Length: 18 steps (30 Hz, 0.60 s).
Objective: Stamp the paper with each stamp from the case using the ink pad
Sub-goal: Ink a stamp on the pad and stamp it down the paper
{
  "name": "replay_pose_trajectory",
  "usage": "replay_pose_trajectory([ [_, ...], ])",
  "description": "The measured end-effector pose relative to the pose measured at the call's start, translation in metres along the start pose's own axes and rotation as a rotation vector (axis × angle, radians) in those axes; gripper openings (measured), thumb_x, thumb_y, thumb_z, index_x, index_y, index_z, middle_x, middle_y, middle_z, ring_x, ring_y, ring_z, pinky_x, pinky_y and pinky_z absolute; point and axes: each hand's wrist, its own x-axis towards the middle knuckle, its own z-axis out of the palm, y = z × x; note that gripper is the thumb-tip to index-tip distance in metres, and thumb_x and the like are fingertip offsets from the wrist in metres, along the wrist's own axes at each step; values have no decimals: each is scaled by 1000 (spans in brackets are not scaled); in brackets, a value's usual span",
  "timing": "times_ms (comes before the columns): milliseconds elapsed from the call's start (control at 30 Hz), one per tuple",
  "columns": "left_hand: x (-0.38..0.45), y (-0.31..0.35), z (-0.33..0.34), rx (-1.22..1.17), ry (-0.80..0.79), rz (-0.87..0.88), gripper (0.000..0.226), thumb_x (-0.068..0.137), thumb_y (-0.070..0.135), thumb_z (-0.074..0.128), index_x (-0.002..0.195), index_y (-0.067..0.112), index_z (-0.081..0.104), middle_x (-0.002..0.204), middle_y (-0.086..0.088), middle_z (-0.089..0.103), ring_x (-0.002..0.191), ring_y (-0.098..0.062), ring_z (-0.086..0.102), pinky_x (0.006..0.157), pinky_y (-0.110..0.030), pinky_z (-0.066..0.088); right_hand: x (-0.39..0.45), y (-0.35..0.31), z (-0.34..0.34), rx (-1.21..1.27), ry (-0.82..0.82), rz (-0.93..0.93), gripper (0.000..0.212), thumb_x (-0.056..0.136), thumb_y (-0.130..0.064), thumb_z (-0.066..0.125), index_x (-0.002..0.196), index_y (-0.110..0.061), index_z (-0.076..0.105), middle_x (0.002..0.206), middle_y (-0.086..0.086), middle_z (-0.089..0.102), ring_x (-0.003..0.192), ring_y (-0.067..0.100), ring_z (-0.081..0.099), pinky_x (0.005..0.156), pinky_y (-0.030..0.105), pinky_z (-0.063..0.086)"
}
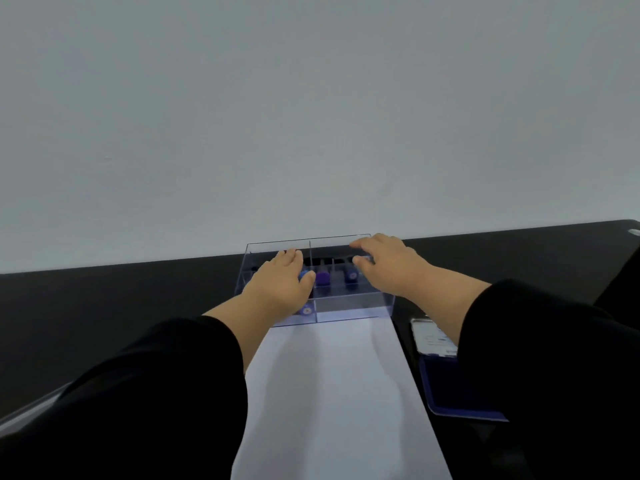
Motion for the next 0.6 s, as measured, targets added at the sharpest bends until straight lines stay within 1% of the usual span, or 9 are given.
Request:
replay_pose_trajectory([
  [100,7,-10,12,20,-50,-11,57,104,37,18,152,10,2,160,-5,-5,147,-19,-4,117,-35,0,19,0,8,-43,-58,-13,42,100,-38,32,141,-26,39,141,5,41,129,25,37,104,40,34],
  [200,11,-14,22,21,-23,-13,57,103,37,17,152,11,3,160,-4,-3,147,-18,-4,117,-36,-1,34,-3,12,-59,-129,-29,42,102,-39,26,131,-22,49,126,10,50,120,27,43,99,38,36],
  [267,13,-16,26,41,-3,-17,57,103,37,16,152,12,2,160,-3,-3,147,-17,-4,117,-36,-3,41,-8,14,-89,-158,-34,47,102,-43,21,124,-17,54,116,12,55,113,27,48,94,36,38],
  [333,15,-17,28,41,6,-19,56,103,36,16,152,12,2,160,-3,-4,147,-17,-5,117,-36,-4,46,-12,17,-109,-200,-24,55,101,-46,17,126,-15,54,118,12,57,115,27,50,94,35,37],
  [400,15,-17,29,35,11,-15,56,103,35,15,152,13,1,160,-3,-4,147,-16,-5,117,-36,-4,48,-16,21,-172,-245,-17,60,100,-48,11,133,-16,49,127,13,55,121,28,47,101,37,34],
  [433,14,-18,30,34,13,-13,56,103,35,15,152,13,1,160,-3,-4,147,-16,-5,117,-36,-4,48,-17,24,-217,-259,-17,62,100,-49,9,135,-16,48,128,13,55,122,28,47,102,38,33],
  [533,14,-18,30,35,19,-15,56,103,35,15,152,13,1,160,-2,-4,147,-16,-6,117,-36,-5,48,-18,27,-287,-251,-17,67,98,-51,3,133,-16,49,123,14,58,119,28,49,102,39,32],
  [600,14,-18,29,35,23,-14,56,103,34,15,152,13,1,160,-2,-4,147,-16,-5,117,-36,-4,47,-18,30,-320,-212,-37,68,98,-51,2,131,-17,50,116,12,61,115,27,51,101,38,32],
])
